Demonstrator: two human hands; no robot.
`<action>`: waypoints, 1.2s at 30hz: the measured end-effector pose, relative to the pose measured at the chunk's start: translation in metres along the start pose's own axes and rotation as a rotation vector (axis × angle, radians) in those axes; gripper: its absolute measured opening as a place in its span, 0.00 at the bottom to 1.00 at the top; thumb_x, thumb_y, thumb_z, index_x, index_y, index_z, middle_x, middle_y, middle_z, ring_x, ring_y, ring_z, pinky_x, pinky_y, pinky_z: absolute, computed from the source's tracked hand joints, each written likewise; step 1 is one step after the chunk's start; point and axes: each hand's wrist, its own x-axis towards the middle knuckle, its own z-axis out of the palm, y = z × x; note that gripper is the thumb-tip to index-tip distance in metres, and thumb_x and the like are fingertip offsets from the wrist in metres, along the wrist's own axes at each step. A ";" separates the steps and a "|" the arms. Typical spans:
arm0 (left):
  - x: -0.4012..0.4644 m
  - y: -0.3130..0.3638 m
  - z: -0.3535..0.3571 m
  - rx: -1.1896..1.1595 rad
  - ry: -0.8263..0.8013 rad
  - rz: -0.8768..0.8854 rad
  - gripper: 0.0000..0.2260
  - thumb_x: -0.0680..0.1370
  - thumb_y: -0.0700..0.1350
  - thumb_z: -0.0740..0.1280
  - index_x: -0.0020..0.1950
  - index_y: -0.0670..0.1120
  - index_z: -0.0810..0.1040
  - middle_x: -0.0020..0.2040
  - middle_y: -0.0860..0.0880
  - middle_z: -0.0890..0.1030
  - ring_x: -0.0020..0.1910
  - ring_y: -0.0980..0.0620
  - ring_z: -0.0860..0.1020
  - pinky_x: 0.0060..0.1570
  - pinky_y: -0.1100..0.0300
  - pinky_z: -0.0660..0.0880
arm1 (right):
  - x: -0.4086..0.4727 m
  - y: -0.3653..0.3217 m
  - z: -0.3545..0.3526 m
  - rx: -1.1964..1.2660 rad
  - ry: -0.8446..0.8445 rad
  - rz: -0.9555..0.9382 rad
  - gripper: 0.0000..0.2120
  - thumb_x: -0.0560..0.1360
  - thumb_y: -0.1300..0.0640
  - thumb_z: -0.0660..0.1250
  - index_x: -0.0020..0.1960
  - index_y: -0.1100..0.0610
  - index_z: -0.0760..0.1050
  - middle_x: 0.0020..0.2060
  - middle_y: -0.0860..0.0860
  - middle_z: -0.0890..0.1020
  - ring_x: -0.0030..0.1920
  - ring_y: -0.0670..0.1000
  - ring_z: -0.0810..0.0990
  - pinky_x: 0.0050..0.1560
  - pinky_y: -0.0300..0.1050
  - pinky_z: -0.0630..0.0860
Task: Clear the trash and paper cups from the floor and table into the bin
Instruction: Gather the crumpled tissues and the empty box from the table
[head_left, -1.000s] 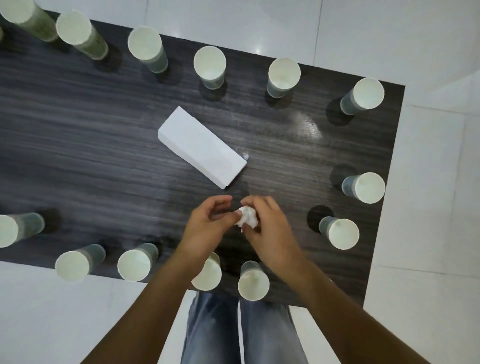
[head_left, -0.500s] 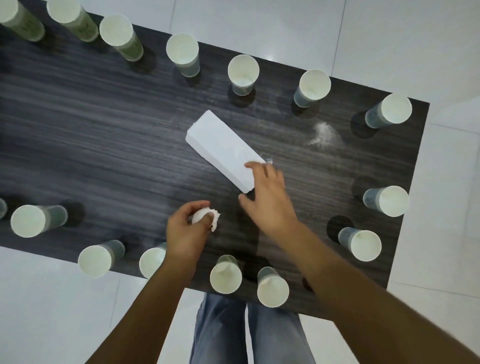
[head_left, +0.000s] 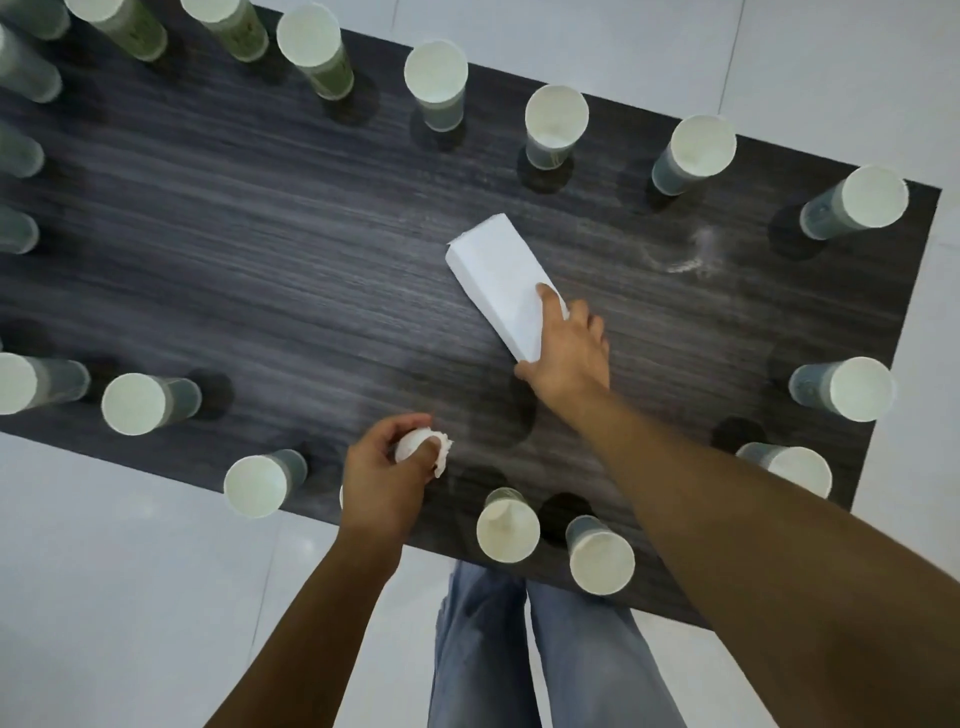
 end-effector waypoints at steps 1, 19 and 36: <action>-0.002 -0.001 0.000 0.000 0.003 -0.003 0.08 0.75 0.40 0.70 0.50 0.52 0.80 0.51 0.51 0.80 0.52 0.49 0.79 0.51 0.55 0.79 | -0.009 0.003 0.000 0.033 0.007 0.017 0.45 0.67 0.51 0.76 0.75 0.46 0.51 0.65 0.56 0.64 0.63 0.59 0.64 0.64 0.56 0.67; -0.178 0.055 0.071 0.340 -0.423 0.404 0.09 0.73 0.35 0.70 0.50 0.46 0.79 0.41 0.56 0.78 0.39 0.61 0.76 0.37 0.70 0.74 | -0.308 0.089 -0.095 0.512 0.320 0.349 0.38 0.68 0.44 0.71 0.73 0.43 0.57 0.67 0.52 0.67 0.63 0.56 0.67 0.62 0.52 0.70; -0.490 -0.203 0.087 0.976 -1.116 0.745 0.09 0.72 0.38 0.72 0.51 0.46 0.79 0.56 0.44 0.79 0.55 0.45 0.78 0.58 0.49 0.76 | -0.767 0.165 0.054 0.822 0.692 0.979 0.39 0.68 0.44 0.70 0.74 0.42 0.56 0.68 0.50 0.65 0.64 0.54 0.64 0.56 0.47 0.70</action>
